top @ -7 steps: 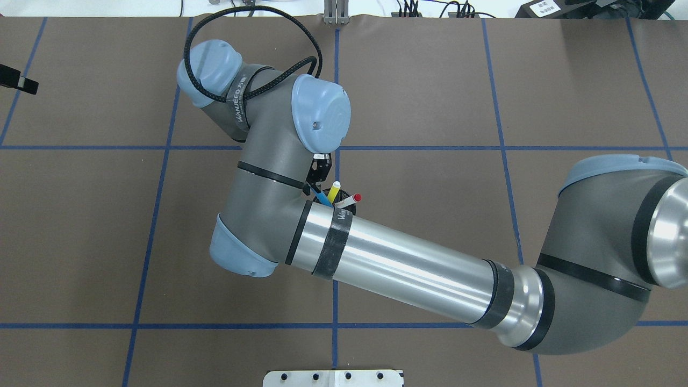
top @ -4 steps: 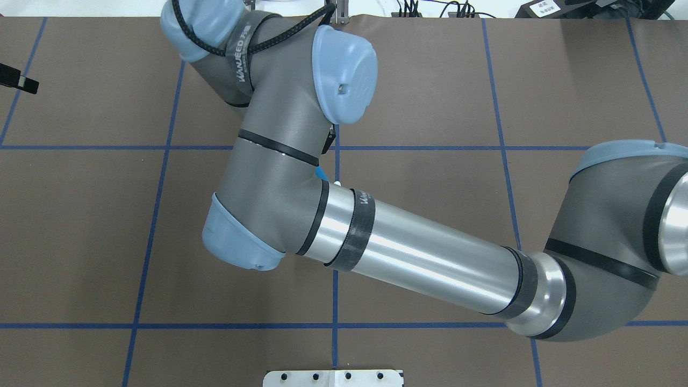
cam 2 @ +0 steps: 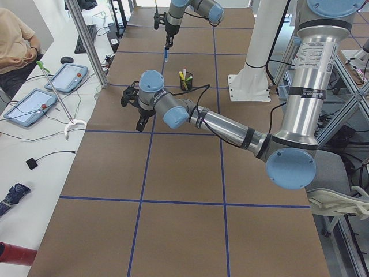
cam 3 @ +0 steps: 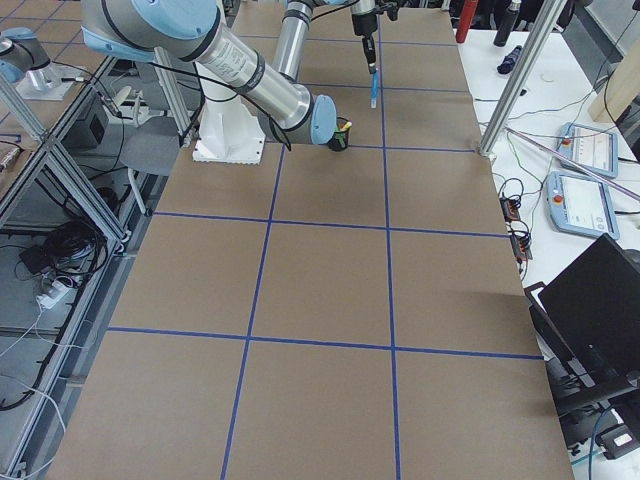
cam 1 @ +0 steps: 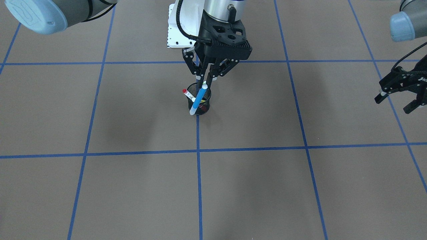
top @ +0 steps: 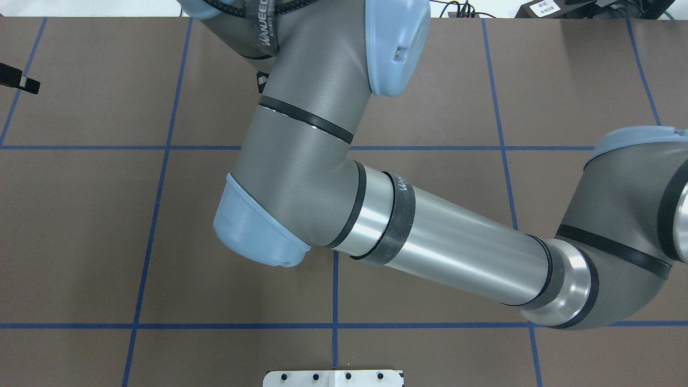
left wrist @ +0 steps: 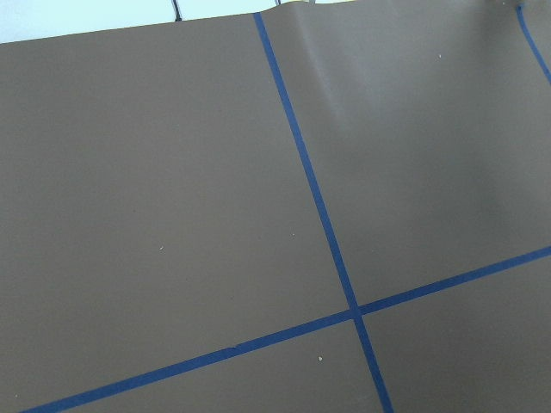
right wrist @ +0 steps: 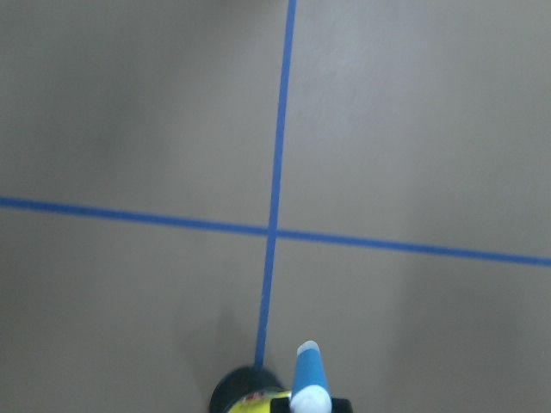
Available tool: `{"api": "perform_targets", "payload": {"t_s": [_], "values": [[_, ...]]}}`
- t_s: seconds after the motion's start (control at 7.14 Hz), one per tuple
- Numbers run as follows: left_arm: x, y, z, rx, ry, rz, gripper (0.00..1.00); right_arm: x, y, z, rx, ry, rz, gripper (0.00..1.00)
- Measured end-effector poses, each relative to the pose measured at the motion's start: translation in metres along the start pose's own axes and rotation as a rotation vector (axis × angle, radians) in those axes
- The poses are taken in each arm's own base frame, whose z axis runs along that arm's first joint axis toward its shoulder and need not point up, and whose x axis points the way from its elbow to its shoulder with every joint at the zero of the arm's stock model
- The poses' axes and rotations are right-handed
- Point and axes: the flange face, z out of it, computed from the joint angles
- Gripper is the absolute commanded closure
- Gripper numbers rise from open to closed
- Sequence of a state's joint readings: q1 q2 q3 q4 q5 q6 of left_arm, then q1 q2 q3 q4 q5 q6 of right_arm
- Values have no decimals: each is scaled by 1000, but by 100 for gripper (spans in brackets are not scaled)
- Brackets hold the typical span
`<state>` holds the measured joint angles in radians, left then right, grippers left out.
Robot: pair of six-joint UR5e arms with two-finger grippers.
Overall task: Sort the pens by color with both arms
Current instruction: 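Lift the blue marker up out of the cup with the right gripper, then carry the blue marker farther from the robot and lower it to the mat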
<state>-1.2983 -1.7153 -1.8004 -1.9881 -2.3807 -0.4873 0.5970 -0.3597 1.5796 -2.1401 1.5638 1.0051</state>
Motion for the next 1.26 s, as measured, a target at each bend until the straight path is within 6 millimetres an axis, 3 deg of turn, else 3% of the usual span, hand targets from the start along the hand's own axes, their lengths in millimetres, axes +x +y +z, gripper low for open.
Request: {"api": "perform_targets", "payload": {"t_s": [0.14, 0.42, 0.84, 1.26], "values": [[1, -1, 0, 0, 0, 0, 0, 11, -5, 24, 87, -26, 13, 100], [1, -2, 1, -1, 0, -1, 0, 48, -5, 95, 249, -78, 41, 100], [-1, -2, 6, -8, 0, -2, 0, 94, 10, 176, 445, -73, 69, 100], [1, -2, 18, -28, 5, 3, 0, 107, 41, 279, 602, -51, 81, 100]]}}
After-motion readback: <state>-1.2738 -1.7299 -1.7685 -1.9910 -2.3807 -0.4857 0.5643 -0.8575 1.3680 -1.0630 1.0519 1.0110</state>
